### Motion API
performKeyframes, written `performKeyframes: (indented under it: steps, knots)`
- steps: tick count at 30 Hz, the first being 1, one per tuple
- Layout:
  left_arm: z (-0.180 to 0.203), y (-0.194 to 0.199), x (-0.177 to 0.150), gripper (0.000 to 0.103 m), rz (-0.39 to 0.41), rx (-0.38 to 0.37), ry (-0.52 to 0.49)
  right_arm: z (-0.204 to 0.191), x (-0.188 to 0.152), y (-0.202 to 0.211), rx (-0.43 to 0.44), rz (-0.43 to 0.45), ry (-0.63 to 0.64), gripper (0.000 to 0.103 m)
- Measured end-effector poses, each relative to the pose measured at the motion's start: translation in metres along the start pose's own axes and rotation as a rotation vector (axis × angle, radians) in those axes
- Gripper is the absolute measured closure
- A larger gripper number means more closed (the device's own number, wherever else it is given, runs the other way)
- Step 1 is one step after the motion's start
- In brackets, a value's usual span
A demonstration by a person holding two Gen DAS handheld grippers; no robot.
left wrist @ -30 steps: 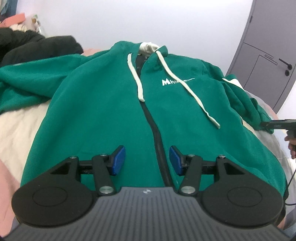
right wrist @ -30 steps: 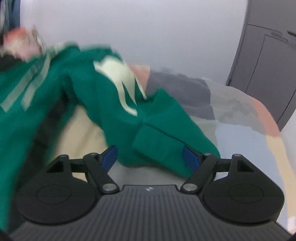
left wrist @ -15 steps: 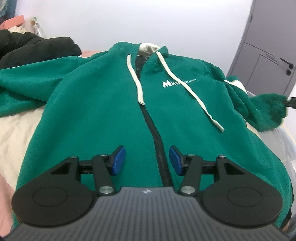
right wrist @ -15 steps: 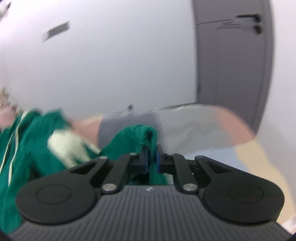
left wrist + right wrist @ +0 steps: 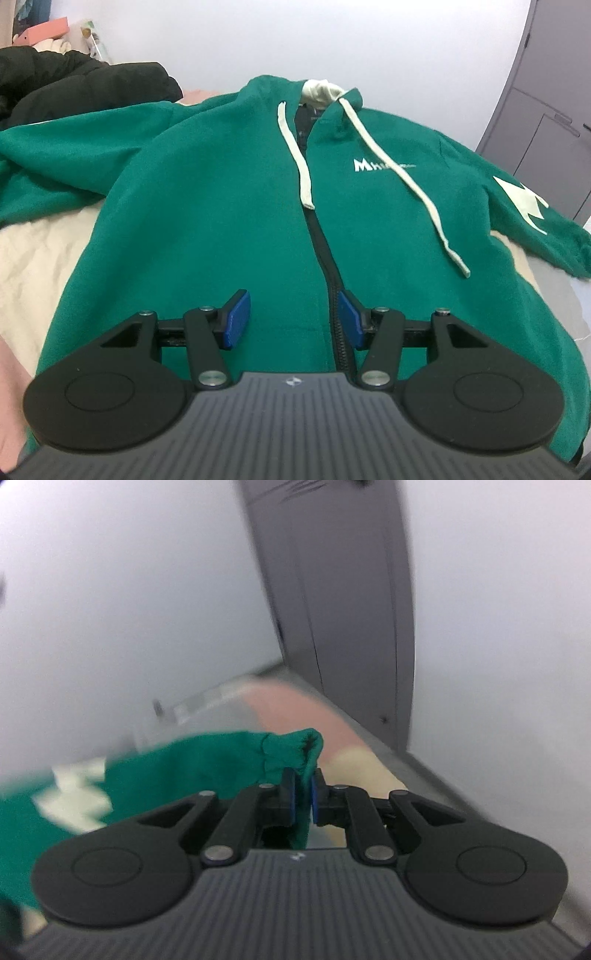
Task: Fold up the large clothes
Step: 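Lift the sleeve with the right gripper and carry it across the hoodie front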
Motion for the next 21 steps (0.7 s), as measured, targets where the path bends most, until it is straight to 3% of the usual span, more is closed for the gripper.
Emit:
performKeyframes:
  steps: [2, 6, 7, 8, 10, 14, 18, 21]
  knots:
    - [0.004, -0.003, 0.001, 0.044, -0.008, -0.002, -0.009, 0.002, -0.014, -0.01, -0.014, -0.009, 0.009, 0.087]
    - [0.011, -0.001, 0.0, 0.044, -0.002, 0.007, -0.033, 0.019, -0.016, -0.01, 0.008, 0.01, -0.144, 0.085]
    - [0.012, 0.0, -0.001, 0.044, -0.002, 0.007, -0.033, 0.023, -0.014, -0.007, 0.013, 0.013, -0.175, 0.078]
    - [0.013, 0.001, -0.001, 0.044, -0.002, 0.006, -0.033, 0.028, -0.011, -0.002, 0.019, 0.017, -0.205, 0.052]
    - [0.014, 0.003, -0.003, 0.044, -0.001, 0.005, -0.035, 0.031, -0.007, 0.009, 0.022, 0.024, -0.23, 0.019]
    - [0.014, 0.005, -0.006, 0.044, -0.001, -0.002, -0.028, 0.022, -0.007, 0.042, 0.115, 0.075, -0.281, 0.021]
    - [0.013, 0.007, -0.013, 0.044, -0.006, -0.001, -0.018, 0.008, -0.03, 0.044, 0.267, 0.011, -0.395, 0.019]
    - [0.011, 0.007, -0.018, 0.044, -0.016, 0.001, -0.01, -0.007, -0.06, 0.024, 0.35, -0.068, -0.48, 0.02]
Point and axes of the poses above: each gripper's, at about its wrist camera, not at the fingertips, and y roughly against the way its jaws point, z to its right, x to its top, the point moved 6 cm from there along -y, roughly the way its jaws point, and after that the axes turned 1 degree about x, right-handed, at the moved point
